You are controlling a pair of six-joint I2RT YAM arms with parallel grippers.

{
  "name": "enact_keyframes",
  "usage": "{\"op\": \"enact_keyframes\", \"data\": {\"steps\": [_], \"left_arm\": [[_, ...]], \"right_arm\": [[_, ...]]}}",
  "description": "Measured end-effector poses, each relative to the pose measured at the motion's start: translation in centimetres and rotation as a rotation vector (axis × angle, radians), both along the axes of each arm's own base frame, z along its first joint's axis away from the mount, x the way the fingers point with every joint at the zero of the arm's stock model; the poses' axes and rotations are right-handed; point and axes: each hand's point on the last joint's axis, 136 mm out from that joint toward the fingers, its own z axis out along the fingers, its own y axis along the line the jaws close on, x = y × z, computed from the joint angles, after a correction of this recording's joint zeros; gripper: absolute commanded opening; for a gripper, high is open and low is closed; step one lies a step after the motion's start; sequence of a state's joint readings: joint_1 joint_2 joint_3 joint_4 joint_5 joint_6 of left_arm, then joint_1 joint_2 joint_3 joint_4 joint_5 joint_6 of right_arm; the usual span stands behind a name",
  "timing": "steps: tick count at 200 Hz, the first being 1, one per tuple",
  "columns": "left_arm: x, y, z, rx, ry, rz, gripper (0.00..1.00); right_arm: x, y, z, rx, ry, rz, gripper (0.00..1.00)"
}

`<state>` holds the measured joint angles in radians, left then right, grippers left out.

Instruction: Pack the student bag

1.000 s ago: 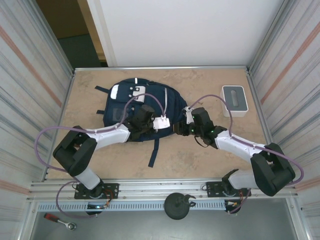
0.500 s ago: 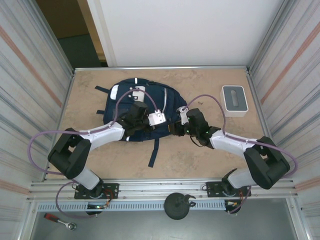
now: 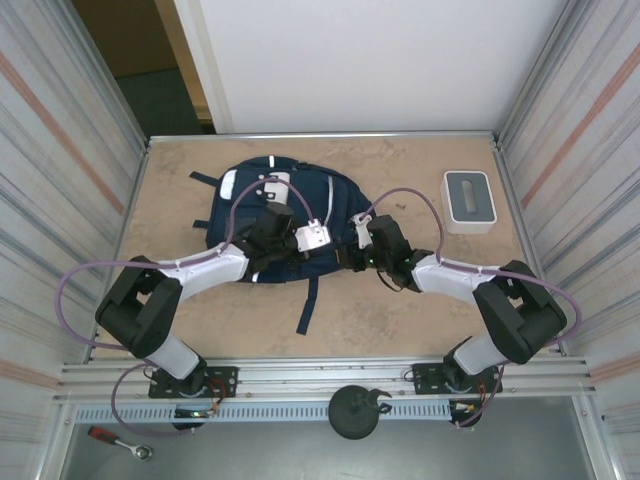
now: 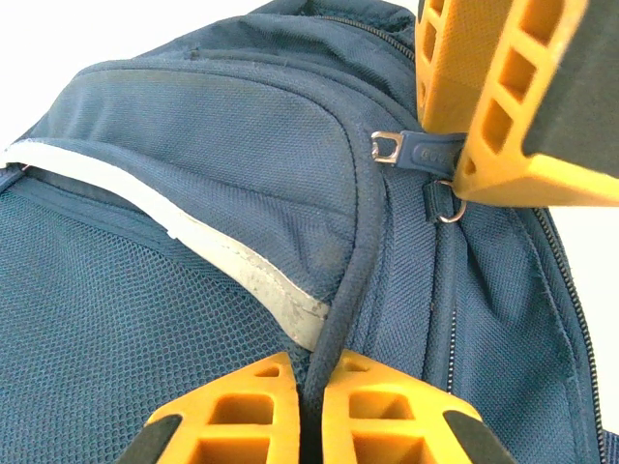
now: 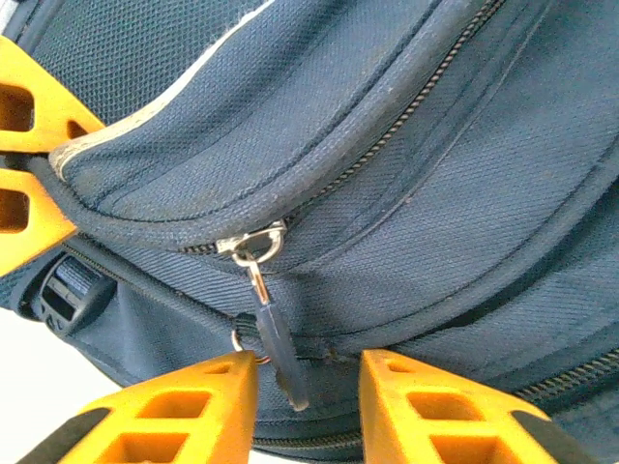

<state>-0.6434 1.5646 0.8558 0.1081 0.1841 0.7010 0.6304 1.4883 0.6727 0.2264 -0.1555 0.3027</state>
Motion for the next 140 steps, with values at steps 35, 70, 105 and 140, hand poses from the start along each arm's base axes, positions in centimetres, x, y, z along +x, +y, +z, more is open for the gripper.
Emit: {"op": "enact_keyframes", "data": {"steps": [35,70,105,140], "left_arm": [[0.2,0.3,0.0,0.000,0.002,0.010,0.00],[0.2,0.5,0.2,-0.010,-0.009,0.014,0.00],[0.1,0.6,0.9,-0.031,-0.020,0.012,0.00],[-0.9,0.6,1.0,-0.049,-0.020,-0.028,0.00]], "right_arm": [[0.1,0.0,0.2,-0.003,-0.003,-0.002,0.03],[0.0,-0.3,1.0,-0.009,-0.019,-0.013,0.00],[0.0,-0.9,2.9,-0.002,-0.059,-0.035,0.00],[0.5,-2.4,2.7,-0.036,-0.040,-0.081,0.00]]}}
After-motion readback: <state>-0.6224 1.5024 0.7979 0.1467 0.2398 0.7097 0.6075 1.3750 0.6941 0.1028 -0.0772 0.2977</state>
